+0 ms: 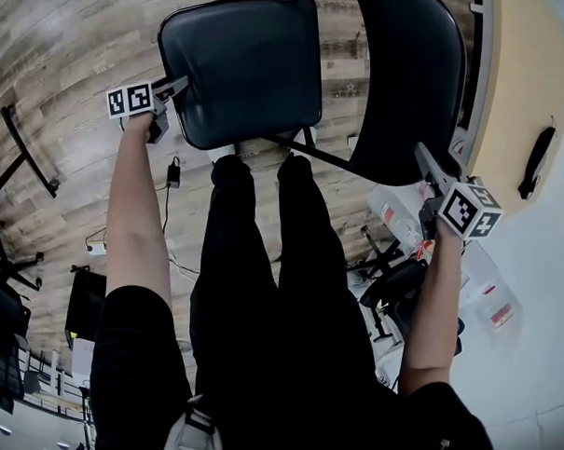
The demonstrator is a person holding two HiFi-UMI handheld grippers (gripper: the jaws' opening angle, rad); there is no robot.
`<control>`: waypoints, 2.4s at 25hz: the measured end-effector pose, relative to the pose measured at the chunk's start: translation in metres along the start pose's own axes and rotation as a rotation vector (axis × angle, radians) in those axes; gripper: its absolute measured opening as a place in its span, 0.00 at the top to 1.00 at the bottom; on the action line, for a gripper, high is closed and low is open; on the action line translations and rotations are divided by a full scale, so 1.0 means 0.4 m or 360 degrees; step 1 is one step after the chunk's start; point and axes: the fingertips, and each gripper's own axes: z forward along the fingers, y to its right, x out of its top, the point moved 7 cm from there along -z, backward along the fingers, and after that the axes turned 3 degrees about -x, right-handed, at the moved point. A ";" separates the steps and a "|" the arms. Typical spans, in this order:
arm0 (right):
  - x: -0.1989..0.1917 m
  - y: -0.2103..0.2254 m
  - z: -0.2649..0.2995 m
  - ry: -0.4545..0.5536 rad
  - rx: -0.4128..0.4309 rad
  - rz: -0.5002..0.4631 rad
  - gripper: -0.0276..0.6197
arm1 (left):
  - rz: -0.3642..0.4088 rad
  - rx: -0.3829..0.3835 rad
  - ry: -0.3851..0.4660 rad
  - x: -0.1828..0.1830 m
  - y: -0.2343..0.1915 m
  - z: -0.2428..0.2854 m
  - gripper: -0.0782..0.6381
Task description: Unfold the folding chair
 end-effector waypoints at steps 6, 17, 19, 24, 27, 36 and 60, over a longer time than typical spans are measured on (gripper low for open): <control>-0.009 -0.004 0.001 0.0003 0.0000 -0.0006 0.72 | 0.0024 -0.0084 -0.0018 -0.003 -0.019 0.006 0.49; 0.013 -0.003 -0.048 0.0060 -0.0110 -0.0100 0.52 | 0.0089 0.0058 0.0039 -0.005 0.036 -0.068 0.42; 0.024 -0.004 -0.080 0.0115 -0.0131 -0.0094 0.51 | 0.0128 0.0122 0.0072 -0.001 0.064 -0.099 0.42; 0.054 -0.031 -0.162 0.0298 -0.0113 -0.0106 0.51 | 0.0174 0.0219 0.0178 0.004 0.167 -0.200 0.42; 0.072 -0.067 -0.222 0.0443 -0.0089 -0.0167 0.51 | 0.0250 0.0223 0.0236 -0.007 0.278 -0.274 0.42; 0.122 -0.196 -0.374 0.0855 0.0115 -0.0520 0.51 | 0.0638 0.0296 0.0483 -0.012 0.698 -0.452 0.42; 0.059 -0.407 -0.917 0.1564 0.0905 -0.0862 0.55 | 0.1656 0.0158 0.1077 -0.327 1.780 -0.713 0.46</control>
